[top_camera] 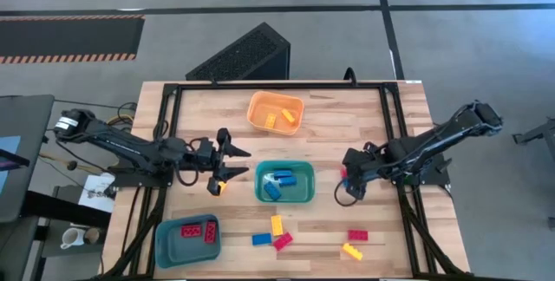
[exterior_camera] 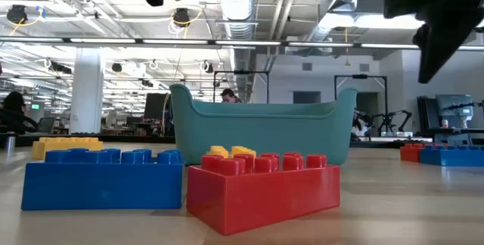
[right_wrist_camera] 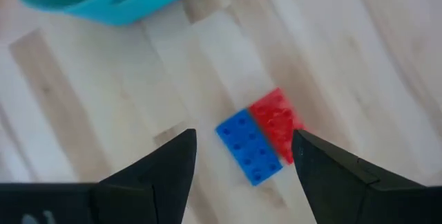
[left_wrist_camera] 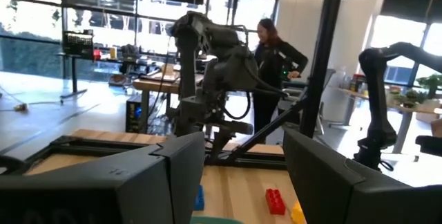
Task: Sort & place blocks by color
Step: Put the red game piece into the blue bin
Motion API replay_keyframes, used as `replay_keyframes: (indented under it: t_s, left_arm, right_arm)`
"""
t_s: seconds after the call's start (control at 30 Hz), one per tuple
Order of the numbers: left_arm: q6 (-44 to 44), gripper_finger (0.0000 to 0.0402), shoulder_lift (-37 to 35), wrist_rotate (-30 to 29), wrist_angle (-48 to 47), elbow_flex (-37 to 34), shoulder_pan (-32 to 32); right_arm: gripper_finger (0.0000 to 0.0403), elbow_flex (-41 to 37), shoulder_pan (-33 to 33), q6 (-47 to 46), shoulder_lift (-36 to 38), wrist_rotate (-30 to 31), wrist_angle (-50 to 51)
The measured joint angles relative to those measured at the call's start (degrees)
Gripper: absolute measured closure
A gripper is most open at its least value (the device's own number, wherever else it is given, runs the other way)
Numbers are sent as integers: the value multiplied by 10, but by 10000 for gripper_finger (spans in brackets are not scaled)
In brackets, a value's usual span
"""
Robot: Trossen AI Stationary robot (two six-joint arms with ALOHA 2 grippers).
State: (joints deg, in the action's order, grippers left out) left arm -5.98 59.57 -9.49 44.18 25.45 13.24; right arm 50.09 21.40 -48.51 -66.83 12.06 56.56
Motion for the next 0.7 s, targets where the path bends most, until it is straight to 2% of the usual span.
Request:
replay_keyframes:
  t_s: [0.27, 0.43, 0.7]
  left_arm:
    - [4, 217, 0, -2, 4, 0, 4]
    - [4, 217, 0, -2, 4, 0, 4]
    - [-7, 217, 0, -2, 3, 0, 4]
  right_arm:
    - [143, 0, 85, -101, 0, -2, -10]
    - [143, -19, 147, -158, -4, -2, -99]
    - [143, -22, 244, -175, -127, -20, -129]
